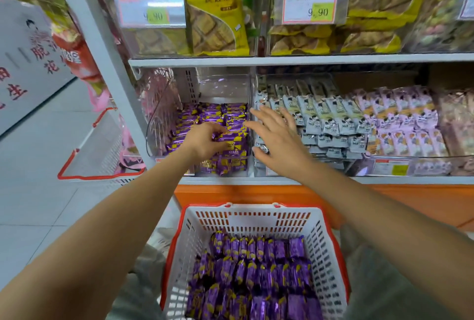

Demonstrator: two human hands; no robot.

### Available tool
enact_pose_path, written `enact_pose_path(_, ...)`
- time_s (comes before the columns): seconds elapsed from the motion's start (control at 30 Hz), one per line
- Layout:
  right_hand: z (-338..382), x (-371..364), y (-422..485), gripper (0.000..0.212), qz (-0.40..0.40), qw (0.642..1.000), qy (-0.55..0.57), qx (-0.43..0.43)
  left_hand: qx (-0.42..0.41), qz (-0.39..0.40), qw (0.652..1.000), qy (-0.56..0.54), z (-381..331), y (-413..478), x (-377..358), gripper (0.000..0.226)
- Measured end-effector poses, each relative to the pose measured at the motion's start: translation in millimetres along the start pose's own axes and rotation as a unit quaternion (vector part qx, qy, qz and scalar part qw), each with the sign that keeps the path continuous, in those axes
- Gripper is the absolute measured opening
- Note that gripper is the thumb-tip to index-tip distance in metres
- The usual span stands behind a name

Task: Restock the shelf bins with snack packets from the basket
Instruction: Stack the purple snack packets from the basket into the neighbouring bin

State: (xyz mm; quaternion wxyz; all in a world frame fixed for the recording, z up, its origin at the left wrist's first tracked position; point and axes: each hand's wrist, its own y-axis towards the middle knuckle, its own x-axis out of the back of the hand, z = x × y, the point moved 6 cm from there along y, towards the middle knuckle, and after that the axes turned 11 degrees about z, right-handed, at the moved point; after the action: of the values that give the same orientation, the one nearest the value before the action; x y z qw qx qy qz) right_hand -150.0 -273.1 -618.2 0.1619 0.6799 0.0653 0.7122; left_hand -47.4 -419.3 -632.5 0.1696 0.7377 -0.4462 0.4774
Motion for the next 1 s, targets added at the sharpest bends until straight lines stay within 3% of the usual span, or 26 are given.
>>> enact_pose_path(0.13, -3, -7, 3, 0.054, -0.002, 1.0, 0.001, 0.006, 0.027, 0.09, 0.994, 0.05, 6, 18, -16, 0.048)
enact_pose_path(0.47, -6, -13, -2, 0.05, -0.018, 0.999, 0.01, 0.025, 0.08, 0.152, 0.985, 0.033, 6, 34, -27, 0.044)
enact_pose_path(0.6, -7, -13, -3, 0.05, -0.012, 1.0, 0.01, 0.027, 0.089, 0.205, 0.974, 0.043, 1, 37, -33, 0.014)
enact_pose_path(0.67, -7, -14, -3, 0.05, -0.011, 1.0, 0.007, 0.029, 0.073, 0.198, 0.977, 0.006, 3, 37, -33, 0.009)
enact_pose_path(0.77, -8, -13, -4, 0.049, -0.015, 0.999, 0.016, 0.032, 0.009, 0.116, 0.993, -0.017, 6, 28, -25, 0.015)
enact_pose_path(0.87, -7, -14, -4, 0.048, -0.017, 0.999, 0.016, 0.032, -0.045, 0.048, 0.997, 0.051, 2, 16, -23, 0.047)
enact_pose_path(1.0, -6, -15, -5, 0.048, -0.014, 0.999, 0.021, 0.034, -0.055, 0.053, 0.994, 0.078, -6, 3, -36, 0.052)
